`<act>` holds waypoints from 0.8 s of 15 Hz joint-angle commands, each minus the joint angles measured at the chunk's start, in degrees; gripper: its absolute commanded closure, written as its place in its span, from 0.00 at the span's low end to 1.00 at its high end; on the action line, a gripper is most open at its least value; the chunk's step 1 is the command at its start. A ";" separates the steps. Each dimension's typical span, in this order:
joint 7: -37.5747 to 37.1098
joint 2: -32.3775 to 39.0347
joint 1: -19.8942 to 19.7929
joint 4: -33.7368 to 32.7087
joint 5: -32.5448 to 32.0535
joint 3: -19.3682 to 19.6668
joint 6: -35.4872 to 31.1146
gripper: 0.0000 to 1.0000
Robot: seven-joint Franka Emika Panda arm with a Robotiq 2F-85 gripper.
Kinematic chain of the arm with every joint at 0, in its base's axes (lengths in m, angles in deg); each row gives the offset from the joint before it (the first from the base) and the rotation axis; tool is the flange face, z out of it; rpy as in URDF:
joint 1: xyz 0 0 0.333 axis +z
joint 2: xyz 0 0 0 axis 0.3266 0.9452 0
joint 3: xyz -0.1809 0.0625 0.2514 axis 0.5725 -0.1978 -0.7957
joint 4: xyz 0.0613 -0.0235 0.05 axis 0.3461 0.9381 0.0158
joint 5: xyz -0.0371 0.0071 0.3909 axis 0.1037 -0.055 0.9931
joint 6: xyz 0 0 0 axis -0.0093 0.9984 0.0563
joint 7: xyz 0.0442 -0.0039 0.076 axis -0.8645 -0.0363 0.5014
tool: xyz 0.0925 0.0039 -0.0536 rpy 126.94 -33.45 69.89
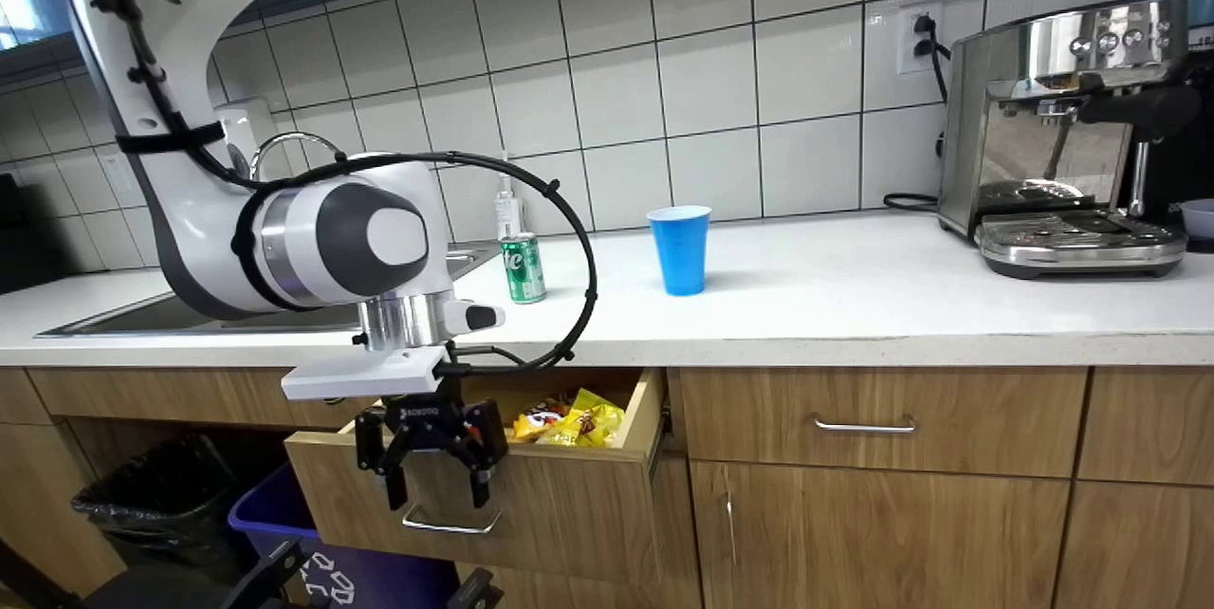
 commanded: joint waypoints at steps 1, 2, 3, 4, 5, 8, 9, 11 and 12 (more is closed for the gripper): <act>-3.19 2.40 0.78 -0.04 -0.90 0.83 -5.58 0.00; -3.27 2.59 0.72 -0.04 -0.71 0.88 -6.67 0.00; -3.31 2.65 0.71 -0.03 -0.62 0.99 -7.72 0.00; -3.22 2.73 0.61 -0.02 -0.43 1.02 -8.65 0.00; -3.15 2.83 0.57 -0.02 -0.33 1.16 -9.66 0.00; -2.62 3.50 0.40 -0.02 0.14 1.66 -12.18 0.00; -2.40 3.76 0.40 -0.02 0.19 1.85 -12.93 0.00; -2.11 4.31 0.40 0.03 0.34 2.30 -14.40 0.00; -1.92 4.38 0.28 0.03 0.50 2.34 -14.97 0.00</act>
